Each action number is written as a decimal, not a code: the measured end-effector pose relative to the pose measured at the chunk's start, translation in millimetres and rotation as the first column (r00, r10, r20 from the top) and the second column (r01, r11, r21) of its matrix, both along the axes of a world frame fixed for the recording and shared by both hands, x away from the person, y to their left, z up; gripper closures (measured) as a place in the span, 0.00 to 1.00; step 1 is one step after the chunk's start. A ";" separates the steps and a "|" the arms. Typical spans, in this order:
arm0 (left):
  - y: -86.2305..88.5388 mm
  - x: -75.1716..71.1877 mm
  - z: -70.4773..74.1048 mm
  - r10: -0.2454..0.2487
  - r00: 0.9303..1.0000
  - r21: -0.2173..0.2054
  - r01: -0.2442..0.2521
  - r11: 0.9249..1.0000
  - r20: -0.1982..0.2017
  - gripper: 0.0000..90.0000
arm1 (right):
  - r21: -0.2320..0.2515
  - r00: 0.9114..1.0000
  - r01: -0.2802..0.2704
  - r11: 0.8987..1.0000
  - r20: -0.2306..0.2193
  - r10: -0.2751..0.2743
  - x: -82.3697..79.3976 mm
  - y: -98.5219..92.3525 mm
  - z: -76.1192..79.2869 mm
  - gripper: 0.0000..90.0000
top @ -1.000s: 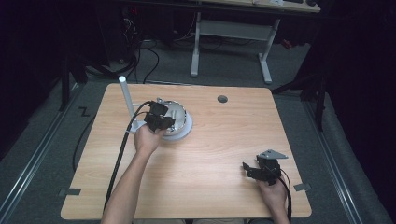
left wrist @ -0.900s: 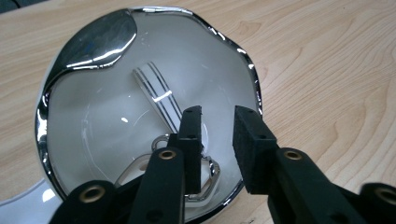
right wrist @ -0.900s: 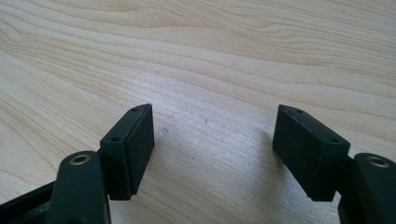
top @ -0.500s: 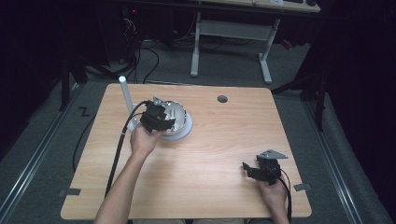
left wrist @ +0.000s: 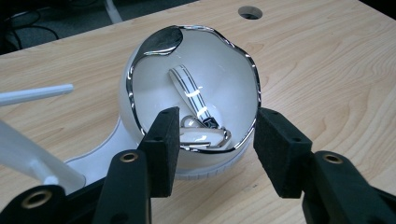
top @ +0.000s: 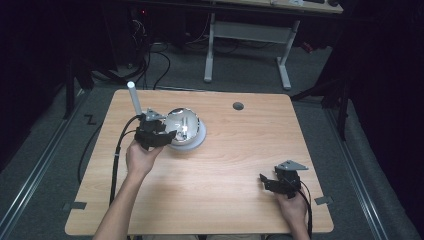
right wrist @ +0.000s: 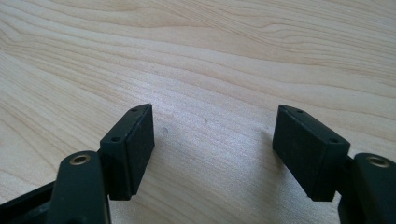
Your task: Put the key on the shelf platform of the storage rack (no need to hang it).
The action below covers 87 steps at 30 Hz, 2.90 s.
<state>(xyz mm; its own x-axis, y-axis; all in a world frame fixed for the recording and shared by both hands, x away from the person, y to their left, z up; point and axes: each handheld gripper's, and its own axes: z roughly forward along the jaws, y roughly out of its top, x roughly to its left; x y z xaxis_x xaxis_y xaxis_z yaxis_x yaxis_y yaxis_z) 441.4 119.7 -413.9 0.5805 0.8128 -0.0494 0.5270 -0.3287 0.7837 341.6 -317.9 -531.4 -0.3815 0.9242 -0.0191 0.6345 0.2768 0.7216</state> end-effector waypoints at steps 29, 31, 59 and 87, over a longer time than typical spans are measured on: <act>29.9 -30.0 2.7 0.020 0.999 -0.045 -0.019 0.999 0.026 0.52 | 0.000 1.000 0.000 1.000 0.000 0.000 0.0 0.0 0.0 0.33; 32.7 -32.0 2.1 0.023 0.999 -0.049 -0.021 0.999 0.029 0.51 | 0.001 1.000 0.001 1.000 -0.001 -0.001 0.0 0.1 0.1 0.33; 62.0 -54.7 -5.9 0.081 0.996 -0.077 -0.078 0.994 0.032 0.45 | 0.002 1.000 0.002 1.000 -0.001 -0.002 0.0 0.1 0.1 0.33; 78.4 -74.7 -22.3 0.114 0.993 -0.127 -0.112 0.986 0.009 0.43 | 0.001 1.000 0.002 1.000 -0.001 -0.002 0.0 0.1 0.1 0.33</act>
<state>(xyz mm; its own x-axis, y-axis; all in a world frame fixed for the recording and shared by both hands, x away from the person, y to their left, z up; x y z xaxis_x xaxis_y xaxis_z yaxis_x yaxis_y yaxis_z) 366.6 198.1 -436.2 0.4868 0.8610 -0.1474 0.5421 -0.1655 0.8238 341.6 -317.8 -531.4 -0.3798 0.9249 -0.0179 0.6357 0.2750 0.7213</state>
